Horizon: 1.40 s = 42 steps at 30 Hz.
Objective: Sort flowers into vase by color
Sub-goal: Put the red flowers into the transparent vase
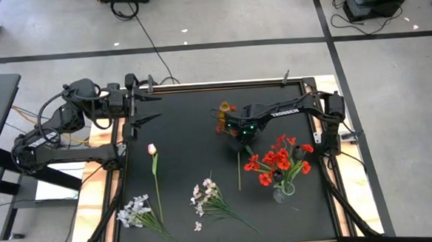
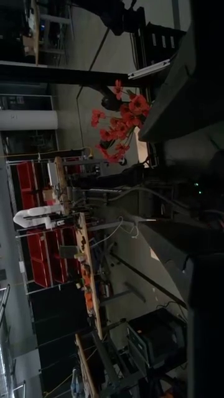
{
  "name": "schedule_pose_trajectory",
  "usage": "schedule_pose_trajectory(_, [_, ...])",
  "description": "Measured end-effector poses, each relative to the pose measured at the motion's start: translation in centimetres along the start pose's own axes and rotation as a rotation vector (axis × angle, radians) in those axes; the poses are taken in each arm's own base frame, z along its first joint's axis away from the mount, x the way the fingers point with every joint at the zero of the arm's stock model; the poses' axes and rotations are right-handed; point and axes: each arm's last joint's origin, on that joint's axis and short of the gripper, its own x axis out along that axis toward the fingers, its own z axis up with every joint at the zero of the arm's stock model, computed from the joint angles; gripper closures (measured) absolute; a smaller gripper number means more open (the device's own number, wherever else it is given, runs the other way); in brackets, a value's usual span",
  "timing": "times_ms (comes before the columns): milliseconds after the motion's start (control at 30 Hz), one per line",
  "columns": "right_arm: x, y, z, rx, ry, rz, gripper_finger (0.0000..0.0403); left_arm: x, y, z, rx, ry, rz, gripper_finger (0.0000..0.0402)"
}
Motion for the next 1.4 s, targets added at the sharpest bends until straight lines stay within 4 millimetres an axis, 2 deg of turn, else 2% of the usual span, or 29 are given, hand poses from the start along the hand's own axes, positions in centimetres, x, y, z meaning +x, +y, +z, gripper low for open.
schedule_pose_trajectory(133, [-1.4,0.7,-0.6,-0.065,-0.031,0.033,0.0381,0.0,0.0,0.0,0.000,0.000,0.000,0.0177])
schedule_pose_trajectory(200, [-2.1,1.0,-1.0,-0.082,-0.048,0.050,0.0389,0.0,0.0,0.0,0.000,0.000,0.000,0.0177])
schedule_pose_trajectory(400, [-4.5,0.9,-1.6,-0.067,-0.088,0.084,0.0376,0.0,0.0,0.0,0.000,0.000,0.000,0.0177])
schedule_pose_trajectory(567, [-6.8,1.0,-2.2,-0.068,-0.151,0.133,0.0387,0.0,0.0,0.0,0.000,0.000,0.000,0.0177])
schedule_pose_trajectory(1033, [-15.2,1.0,-4.1,-0.054,-0.494,0.391,0.0388,0.0,0.0,0.0,0.000,0.000,0.000,0.0177])
schedule_pose_trajectory(1233, [-18.1,0.9,-5.8,-0.070,-0.577,0.495,0.0388,0.0,0.0,0.0,0.000,0.000,0.000,0.0177])
schedule_pose_trajectory(1400, [-20.6,0.8,-8.1,-0.090,-0.636,0.570,0.0388,0.0,0.0,0.0,0.000,0.000,0.000,0.0177])
